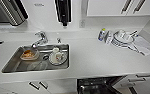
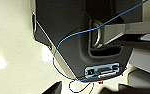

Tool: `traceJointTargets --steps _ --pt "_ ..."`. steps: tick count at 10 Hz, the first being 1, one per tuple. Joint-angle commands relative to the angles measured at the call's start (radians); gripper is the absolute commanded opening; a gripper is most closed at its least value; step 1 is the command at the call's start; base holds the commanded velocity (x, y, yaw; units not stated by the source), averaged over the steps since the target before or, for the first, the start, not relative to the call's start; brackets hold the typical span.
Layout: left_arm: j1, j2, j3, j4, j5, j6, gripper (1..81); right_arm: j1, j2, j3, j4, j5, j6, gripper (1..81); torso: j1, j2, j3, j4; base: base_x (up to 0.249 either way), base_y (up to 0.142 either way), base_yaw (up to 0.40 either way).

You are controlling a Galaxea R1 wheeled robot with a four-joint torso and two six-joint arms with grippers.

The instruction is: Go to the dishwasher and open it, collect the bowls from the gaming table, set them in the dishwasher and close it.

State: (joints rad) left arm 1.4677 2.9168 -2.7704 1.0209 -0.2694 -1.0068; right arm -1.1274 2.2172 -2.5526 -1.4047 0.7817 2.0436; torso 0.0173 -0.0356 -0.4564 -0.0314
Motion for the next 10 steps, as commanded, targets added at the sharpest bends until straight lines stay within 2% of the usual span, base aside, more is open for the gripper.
traceJointTargets --steps 1,2,4,7,10 --pt "0.007 -0.016 -0.009 -0.004 0.042 -0.004 81.1 -0.214 0.304 -0.593 -0.03 0.294 -0.002 81.1 0.064 -0.1 0.0 0.0 0.0 0.0 0.0" --pt "0.009 -0.014 -0.009 -0.004 0.042 -0.004 81.1 -0.232 0.329 -0.586 -0.031 0.274 -0.02 81.1 0.083 -0.131 0.0 0.0 0.0 0.0 0.0" --pt "0.009 -0.013 -0.009 -0.004 0.044 -0.004 81.1 -0.26 0.388 -0.584 -0.043 0.182 -0.06 81.1 0.123 -0.195 0.0 0.0 0.0 0.0 0.0" --pt "0.006 -0.011 -0.009 -0.004 0.044 -0.003 81.1 -0.266 0.498 -0.578 -0.138 0.018 -0.066 81.1 0.19 -0.301 0.0 0.0 0.0 0.0 0.0" --pt "0.006 -0.011 -0.009 -0.004 0.044 -0.003 81.1 -0.271 0.555 -0.54 -0.203 -0.076 -0.063 81.1 0.255 -0.406 0.001 0.0 0.0 0.0 0.0"
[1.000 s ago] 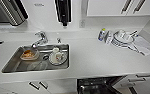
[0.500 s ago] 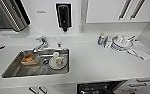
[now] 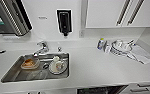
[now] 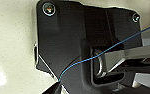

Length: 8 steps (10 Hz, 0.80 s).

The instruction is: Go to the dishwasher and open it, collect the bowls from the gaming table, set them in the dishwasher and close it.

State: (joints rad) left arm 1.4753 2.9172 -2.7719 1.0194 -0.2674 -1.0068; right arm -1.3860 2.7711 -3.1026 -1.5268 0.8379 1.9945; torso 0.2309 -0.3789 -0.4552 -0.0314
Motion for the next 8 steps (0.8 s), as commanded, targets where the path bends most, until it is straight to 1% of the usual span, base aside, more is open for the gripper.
traceJointTargets --steps 1,2,4,5,7,8 --pt "-0.002 -0.012 -0.008 -0.001 0.042 -0.003 81.1 -0.015 0.001 0.029 -0.082 -0.137 -0.014 81.1 -0.002 0.003 0.0 0.0 0.0 0.0 0.0" --pt "-0.002 -0.01 -0.008 -0.001 0.042 -0.003 81.1 -0.023 0.009 0.044 -0.076 -0.137 -0.011 81.1 0.013 -0.022 0.0 0.0 0.0 0.0 0.0" --pt "-0.002 -0.009 -0.008 -0.001 0.042 -0.003 81.1 -0.009 0.049 0.053 -0.05 -0.14 -0.009 81.1 0.022 -0.035 0.0 0.0 0.0 0.0 0.0" --pt "-0.002 -0.009 -0.008 -0.001 0.043 -0.003 81.1 0.006 0.072 0.052 -0.049 -0.14 -0.009 81.1 0.021 -0.032 0.001 0.0 0.0 0.0 0.0" --pt "-0.002 -0.01 -0.008 0.001 0.043 -0.003 81.1 0.046 0.09 0.059 -0.042 -0.129 -0.005 81.1 0.021 -0.032 0.001 0.0 0.0 0.0 0.0" --pt "-0.002 -0.012 -0.008 -0.001 0.043 -0.003 81.1 0.069 0.107 0.068 -0.046 -0.136 -0.006 81.1 0.021 -0.032 0.001 0.0 0.0 0.0 0.0"
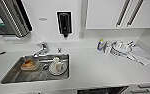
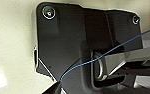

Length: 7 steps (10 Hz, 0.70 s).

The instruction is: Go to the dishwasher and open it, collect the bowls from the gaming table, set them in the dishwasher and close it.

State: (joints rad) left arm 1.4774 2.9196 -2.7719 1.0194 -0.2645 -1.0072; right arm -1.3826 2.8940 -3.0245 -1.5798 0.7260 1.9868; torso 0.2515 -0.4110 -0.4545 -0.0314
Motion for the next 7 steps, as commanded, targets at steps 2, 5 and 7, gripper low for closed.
traceJointTargets --steps 2,5,7 --pt "-0.004 -0.016 -0.008 -0.001 0.042 -0.004 81.1 0.095 0.058 -0.023 -0.037 -0.155 -0.002 81.1 0.0 0.0 0.0 0.0 0.0 0.0 0.0" --pt "-0.004 -0.015 -0.008 -0.001 0.042 -0.004 81.1 0.139 0.082 0.013 -0.066 -0.204 0.012 81.1 0.0 0.0 0.0 0.0 0.0 0.0 0.0" --pt "-0.004 -0.016 -0.008 -0.001 0.042 -0.004 81.1 0.177 0.076 0.046 -0.059 -0.203 0.029 81.1 0.0 0.0 0.0 0.0 0.0 0.0 0.0"
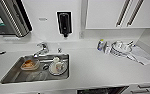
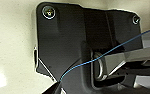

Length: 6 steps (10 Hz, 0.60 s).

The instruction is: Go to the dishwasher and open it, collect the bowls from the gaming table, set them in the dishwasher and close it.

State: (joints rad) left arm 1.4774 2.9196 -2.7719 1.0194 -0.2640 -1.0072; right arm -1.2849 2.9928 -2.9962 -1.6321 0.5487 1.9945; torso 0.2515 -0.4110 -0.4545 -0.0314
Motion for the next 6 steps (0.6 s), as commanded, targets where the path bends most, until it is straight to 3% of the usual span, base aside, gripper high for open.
traceJointTargets --steps 1,4,6 --pt "-0.004 -0.02 -0.008 -0.002 0.042 -0.004 81.1 0.101 -0.039 0.028 -0.003 0.014 0.044 81.1 0.0 0.0 0.0 0.0 0.0 0.0 0.0" --pt "-0.004 -0.022 -0.008 -0.002 0.042 -0.004 81.1 0.169 -0.067 0.03 0.005 0.077 0.087 81.1 0.0 0.0 0.0 0.0 0.0 0.0 0.0" --pt "-0.004 -0.023 -0.008 -0.002 0.042 -0.005 81.1 0.212 -0.105 0.031 0.07 0.192 0.087 81.1 0.0 0.0 0.0 0.0 0.0 0.0 0.0"
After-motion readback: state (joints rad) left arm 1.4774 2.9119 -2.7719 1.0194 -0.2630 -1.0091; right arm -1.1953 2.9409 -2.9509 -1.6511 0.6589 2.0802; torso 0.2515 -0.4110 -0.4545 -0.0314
